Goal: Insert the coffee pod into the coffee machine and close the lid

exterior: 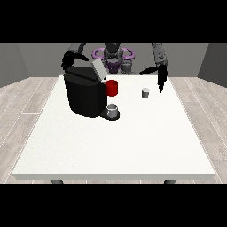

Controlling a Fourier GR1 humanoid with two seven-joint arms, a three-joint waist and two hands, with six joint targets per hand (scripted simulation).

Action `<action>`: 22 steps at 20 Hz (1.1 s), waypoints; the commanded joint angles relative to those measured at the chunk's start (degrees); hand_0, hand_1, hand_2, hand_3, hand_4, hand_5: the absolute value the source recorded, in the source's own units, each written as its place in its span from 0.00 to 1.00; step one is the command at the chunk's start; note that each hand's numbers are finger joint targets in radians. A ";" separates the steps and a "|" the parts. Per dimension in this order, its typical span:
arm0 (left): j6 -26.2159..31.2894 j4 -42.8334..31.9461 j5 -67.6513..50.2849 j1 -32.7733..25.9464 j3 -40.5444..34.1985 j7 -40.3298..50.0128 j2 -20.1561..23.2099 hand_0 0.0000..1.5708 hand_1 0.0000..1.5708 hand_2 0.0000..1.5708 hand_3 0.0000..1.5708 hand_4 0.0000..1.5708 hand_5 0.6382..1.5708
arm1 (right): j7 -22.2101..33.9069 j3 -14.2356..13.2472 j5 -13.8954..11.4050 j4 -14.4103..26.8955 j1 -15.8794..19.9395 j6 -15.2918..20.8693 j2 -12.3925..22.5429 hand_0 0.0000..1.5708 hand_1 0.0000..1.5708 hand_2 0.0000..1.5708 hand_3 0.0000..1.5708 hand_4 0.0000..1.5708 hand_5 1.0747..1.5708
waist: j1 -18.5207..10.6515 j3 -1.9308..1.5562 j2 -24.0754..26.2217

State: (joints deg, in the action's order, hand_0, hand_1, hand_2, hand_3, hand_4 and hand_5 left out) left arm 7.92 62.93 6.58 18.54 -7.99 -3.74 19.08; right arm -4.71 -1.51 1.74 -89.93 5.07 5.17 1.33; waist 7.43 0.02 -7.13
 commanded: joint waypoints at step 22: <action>-7.10 -21.20 20.07 9.02 6.74 -5.06 2.00 0.36 0.36 0.44 0.26 0.00 1.00 | 3.26 1.33 -4.11 8.20 6.00 4.69 -1.23 0.00 0.00 0.00 0.00 0.27 1.00 | 0.55 0.01 -2.06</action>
State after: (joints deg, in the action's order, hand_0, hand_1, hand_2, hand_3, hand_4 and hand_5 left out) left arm 3.02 45.05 23.44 25.80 -1.78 -7.83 19.99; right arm -3.32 -2.20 -1.59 -80.11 10.09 8.87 1.45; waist 6.36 0.01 -8.42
